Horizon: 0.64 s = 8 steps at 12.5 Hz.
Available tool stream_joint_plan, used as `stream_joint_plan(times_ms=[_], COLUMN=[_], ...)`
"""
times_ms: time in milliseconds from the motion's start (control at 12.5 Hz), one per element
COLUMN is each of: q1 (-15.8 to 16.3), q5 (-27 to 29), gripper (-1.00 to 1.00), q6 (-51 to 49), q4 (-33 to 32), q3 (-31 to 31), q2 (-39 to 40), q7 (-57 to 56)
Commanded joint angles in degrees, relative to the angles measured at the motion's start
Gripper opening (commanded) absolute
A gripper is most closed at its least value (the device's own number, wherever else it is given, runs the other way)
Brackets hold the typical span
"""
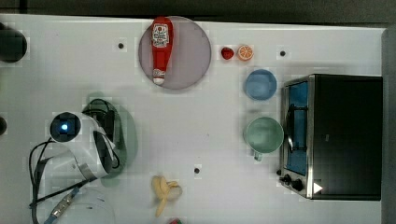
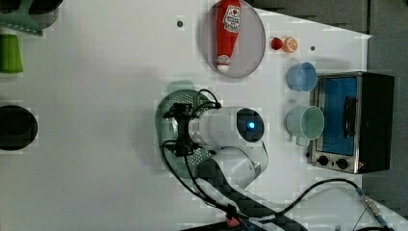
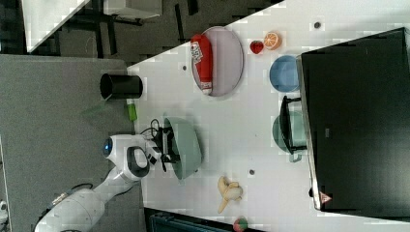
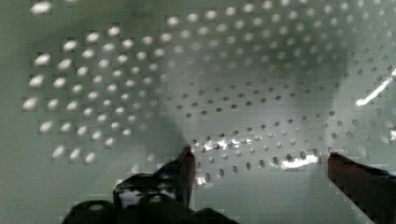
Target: Drag strainer right to left.
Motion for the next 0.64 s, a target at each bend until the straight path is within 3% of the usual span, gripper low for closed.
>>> stream_joint_plan(times_ms=[80, 640], q1=[2.57, 5.06], q5=[-1.09, -0.76], gripper=[1.0, 1.0], q6=[0.56, 0.49], q4=[3.25, 7.68], q3=[1.84, 1.84], q2=[-0.19, 2.6], q7=[5.69, 5.98])
